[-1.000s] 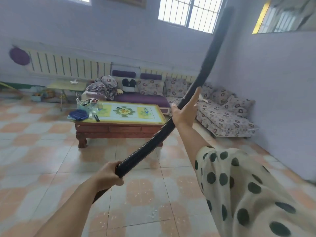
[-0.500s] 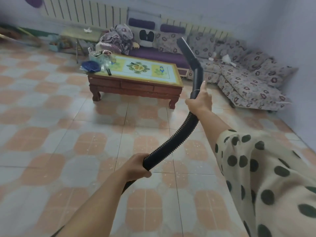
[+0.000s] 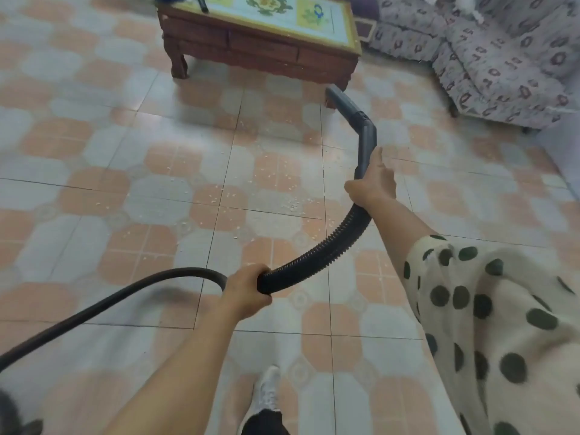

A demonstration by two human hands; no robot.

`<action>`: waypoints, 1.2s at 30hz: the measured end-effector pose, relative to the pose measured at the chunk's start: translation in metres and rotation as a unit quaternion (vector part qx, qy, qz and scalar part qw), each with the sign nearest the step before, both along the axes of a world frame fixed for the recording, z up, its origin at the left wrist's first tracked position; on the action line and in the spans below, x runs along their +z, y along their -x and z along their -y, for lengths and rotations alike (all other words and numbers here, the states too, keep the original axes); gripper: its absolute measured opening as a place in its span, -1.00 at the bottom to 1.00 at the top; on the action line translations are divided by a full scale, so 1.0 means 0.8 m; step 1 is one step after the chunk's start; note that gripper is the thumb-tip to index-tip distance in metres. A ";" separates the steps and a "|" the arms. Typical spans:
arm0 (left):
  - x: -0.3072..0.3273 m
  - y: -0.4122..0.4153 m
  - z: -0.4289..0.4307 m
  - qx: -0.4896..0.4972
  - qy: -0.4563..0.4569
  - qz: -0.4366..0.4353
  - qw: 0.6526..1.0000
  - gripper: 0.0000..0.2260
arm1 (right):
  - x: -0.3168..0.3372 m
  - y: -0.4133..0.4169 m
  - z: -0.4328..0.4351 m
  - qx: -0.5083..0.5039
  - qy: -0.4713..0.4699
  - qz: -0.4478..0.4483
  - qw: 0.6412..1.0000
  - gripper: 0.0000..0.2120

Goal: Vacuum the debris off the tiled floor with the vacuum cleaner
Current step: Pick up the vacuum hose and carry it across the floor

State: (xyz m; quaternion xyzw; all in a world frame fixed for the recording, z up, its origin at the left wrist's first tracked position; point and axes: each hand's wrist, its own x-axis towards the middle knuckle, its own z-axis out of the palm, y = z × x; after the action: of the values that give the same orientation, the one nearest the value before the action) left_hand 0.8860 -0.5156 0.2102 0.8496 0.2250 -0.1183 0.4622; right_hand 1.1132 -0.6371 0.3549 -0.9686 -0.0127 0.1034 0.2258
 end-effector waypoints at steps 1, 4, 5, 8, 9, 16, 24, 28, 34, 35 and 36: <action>-0.016 0.012 0.011 0.049 0.032 -0.013 0.998 -0.64 | -0.010 0.015 0.009 -0.002 0.008 -0.003 1.000 -0.11; -0.047 0.032 0.057 0.228 0.124 -0.056 0.964 -0.48 | -0.038 0.056 0.045 0.007 0.038 0.002 0.999 -0.08; -0.055 0.032 0.076 0.273 0.142 -0.072 0.949 -0.49 | -0.049 0.064 0.058 0.013 0.049 0.011 0.999 -0.08; -0.085 0.035 0.127 0.257 0.124 -0.129 0.950 -0.46 | -0.078 0.076 0.099 0.011 0.054 0.017 0.998 -0.09; -0.100 0.036 0.144 0.194 0.093 -0.143 0.966 -0.41 | -0.088 0.077 0.113 0.008 0.053 0.008 0.999 -0.10; -0.225 -0.005 0.236 -0.216 -0.152 -0.104 0.959 -0.25 | -0.188 0.042 0.252 0.010 0.037 -0.043 0.998 -0.11; -0.303 0.052 0.285 -0.281 -0.180 -0.133 0.933 -0.86 | -0.346 0.028 0.401 0.024 0.014 -0.154 0.988 -0.12; -0.334 0.099 0.268 -0.285 -0.193 -0.149 0.927 -0.83 | -0.433 0.051 0.437 0.039 0.026 -0.231 0.972 -0.17; -0.380 0.121 0.279 -0.312 -0.211 -0.113 0.919 -0.86 | -0.544 0.087 0.452 0.092 0.073 -0.276 0.954 -0.16; -0.391 0.127 0.278 -0.320 -0.220 -0.105 0.916 -0.86 | -0.562 0.092 0.453 0.091 0.082 -0.284 0.951 -0.16; -0.401 0.133 0.277 -0.323 -0.225 -0.100 0.914 -0.86 | -0.576 0.096 0.453 0.089 0.091 -0.292 0.948 -0.15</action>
State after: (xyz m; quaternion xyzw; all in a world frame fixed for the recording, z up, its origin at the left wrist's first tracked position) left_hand 0.7796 -0.7373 -0.1103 0.9410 0.0041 -0.2922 0.1707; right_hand 1.0367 -0.9998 -0.1061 -0.9073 -0.0229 0.4020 0.1208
